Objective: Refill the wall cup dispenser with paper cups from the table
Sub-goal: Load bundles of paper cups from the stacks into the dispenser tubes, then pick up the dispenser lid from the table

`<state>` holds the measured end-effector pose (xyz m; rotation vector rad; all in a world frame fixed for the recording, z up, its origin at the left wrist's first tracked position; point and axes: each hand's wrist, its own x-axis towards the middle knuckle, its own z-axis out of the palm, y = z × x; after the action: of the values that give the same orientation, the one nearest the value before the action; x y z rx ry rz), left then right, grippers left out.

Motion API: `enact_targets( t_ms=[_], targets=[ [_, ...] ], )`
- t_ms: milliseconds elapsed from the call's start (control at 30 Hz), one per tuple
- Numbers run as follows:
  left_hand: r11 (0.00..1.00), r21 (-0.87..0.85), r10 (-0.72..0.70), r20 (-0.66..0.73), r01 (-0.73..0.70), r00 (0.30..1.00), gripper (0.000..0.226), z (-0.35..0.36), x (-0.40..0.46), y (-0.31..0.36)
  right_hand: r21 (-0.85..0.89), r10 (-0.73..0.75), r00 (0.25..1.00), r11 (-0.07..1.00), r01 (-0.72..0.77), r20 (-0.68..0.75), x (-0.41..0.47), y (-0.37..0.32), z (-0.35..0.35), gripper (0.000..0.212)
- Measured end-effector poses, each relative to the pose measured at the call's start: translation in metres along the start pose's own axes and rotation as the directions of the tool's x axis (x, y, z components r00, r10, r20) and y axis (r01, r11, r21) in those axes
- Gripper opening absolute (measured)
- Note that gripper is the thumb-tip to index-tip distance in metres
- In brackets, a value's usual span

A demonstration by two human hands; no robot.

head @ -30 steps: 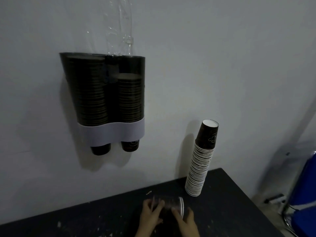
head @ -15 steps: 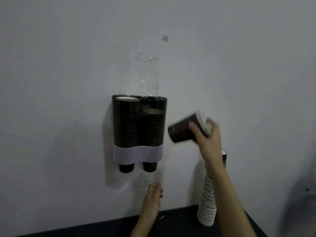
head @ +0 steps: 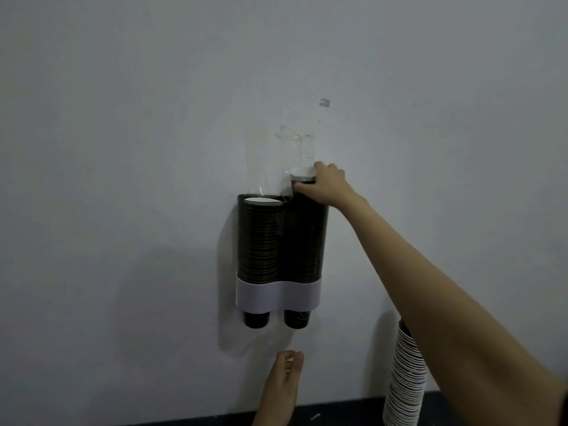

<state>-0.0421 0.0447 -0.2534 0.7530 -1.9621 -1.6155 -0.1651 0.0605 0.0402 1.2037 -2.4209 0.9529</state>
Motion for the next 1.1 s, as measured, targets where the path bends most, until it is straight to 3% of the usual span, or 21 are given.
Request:
enact_targets(
  t_ms=[300,400,533,600,667,733,800,867,933,1033,1100],
  targets=[
    [1.0,0.012,0.013,0.004,-0.013,1.0,0.008,-0.003,-0.002,-0.005,-0.093,0.033,0.979,0.996,-0.015,0.199,0.008,0.021,0.02,0.059],
    [0.999,0.017,0.028,0.023,-0.029,0.999,0.011,-0.002,-0.006,-0.004,-0.052,0.058,0.973,0.998,-0.047,0.225,0.004,0.029,0.028,0.062],
    [1.0,0.013,0.018,0.063,-0.019,0.998,0.012,-0.004,-0.011,-0.007,0.205,-0.046,0.998,0.977,0.054,-0.044,-0.016,0.029,0.03,0.044],
    [1.0,0.005,-0.005,0.072,0.004,0.997,0.014,-0.007,-0.017,-0.013,0.355,-0.023,0.975,0.929,0.102,-0.219,-0.046,0.034,0.033,0.036],
    [0.999,0.028,-0.025,0.089,0.022,0.996,0.016,-0.013,-0.026,-0.023,0.466,0.045,0.952,0.878,0.107,-0.304,-0.088,0.047,0.043,0.031],
    [0.996,0.06,-0.066,0.093,0.06,0.993,0.017,-0.019,-0.038,-0.043,0.54,0.146,0.968,0.842,-0.014,-0.203,-0.14,0.073,0.071,0.026],
    [0.983,0.108,-0.153,0.062,0.145,0.986,0.021,-0.027,-0.056,-0.075,0.536,0.257,0.962,0.801,-0.267,0.095,-0.205,0.106,0.112,0.025],
    [0.945,0.235,-0.237,0.012,0.228,0.971,0.033,-0.034,-0.071,-0.11,0.381,0.322,0.854,0.79,-0.48,0.41,-0.272,0.138,0.154,0.032],
    [0.869,0.396,-0.312,-0.022,0.295,0.95,0.051,-0.04,-0.089,-0.144,0.136,0.381,0.697,0.814,-0.564,0.608,-0.337,0.163,0.189,0.05],
    [0.687,0.663,-0.426,0.037,0.297,0.904,0.11,-0.042,-0.123,-0.183,0.01,0.351,0.522,0.823,-0.567,0.777,-0.403,0.175,0.223,0.108],
    [0.627,0.731,-0.482,0.093,0.269,0.871,0.109,-0.041,-0.138,-0.197,-0.068,0.363,0.484,0.848,-0.525,0.796,-0.427,0.177,0.243,0.103]
  ],
)
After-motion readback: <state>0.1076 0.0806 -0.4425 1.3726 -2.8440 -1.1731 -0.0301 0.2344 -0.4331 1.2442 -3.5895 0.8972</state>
